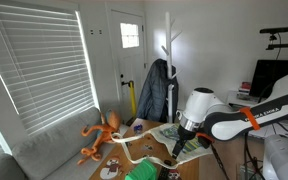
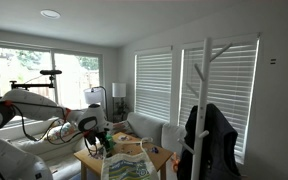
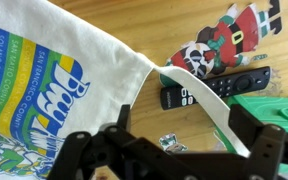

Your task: Put the remote on the table's top left corner

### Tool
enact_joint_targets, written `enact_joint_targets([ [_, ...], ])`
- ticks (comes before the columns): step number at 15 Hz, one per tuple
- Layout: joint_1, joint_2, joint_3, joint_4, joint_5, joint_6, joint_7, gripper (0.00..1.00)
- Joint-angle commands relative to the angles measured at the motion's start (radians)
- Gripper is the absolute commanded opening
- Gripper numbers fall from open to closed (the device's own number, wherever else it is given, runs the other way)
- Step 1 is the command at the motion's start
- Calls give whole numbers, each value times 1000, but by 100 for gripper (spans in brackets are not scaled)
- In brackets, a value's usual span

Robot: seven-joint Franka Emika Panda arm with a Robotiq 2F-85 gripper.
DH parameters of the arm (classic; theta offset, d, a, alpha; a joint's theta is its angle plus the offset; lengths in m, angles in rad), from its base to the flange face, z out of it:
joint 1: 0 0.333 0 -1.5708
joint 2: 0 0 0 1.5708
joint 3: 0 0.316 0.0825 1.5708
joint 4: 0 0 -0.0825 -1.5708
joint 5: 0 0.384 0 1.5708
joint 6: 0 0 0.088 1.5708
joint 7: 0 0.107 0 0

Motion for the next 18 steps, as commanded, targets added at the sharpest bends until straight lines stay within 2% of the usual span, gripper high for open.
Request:
enact_joint_targets([
  [1,18,-1,7,10,-5,-66,-9,100],
  [4,54,-15,1,17,13,-156,-41,100],
  [6,96,-11,0,23,39,-164,-71,100],
  [10,177,22,13,44,74,-118,-114,100],
  [13,227,58,20,55,135,-38,-118,100],
  [16,279,111,-10,64,178,34,-224,100],
  [18,287,139,-19,71,186,62,-270,100],
])
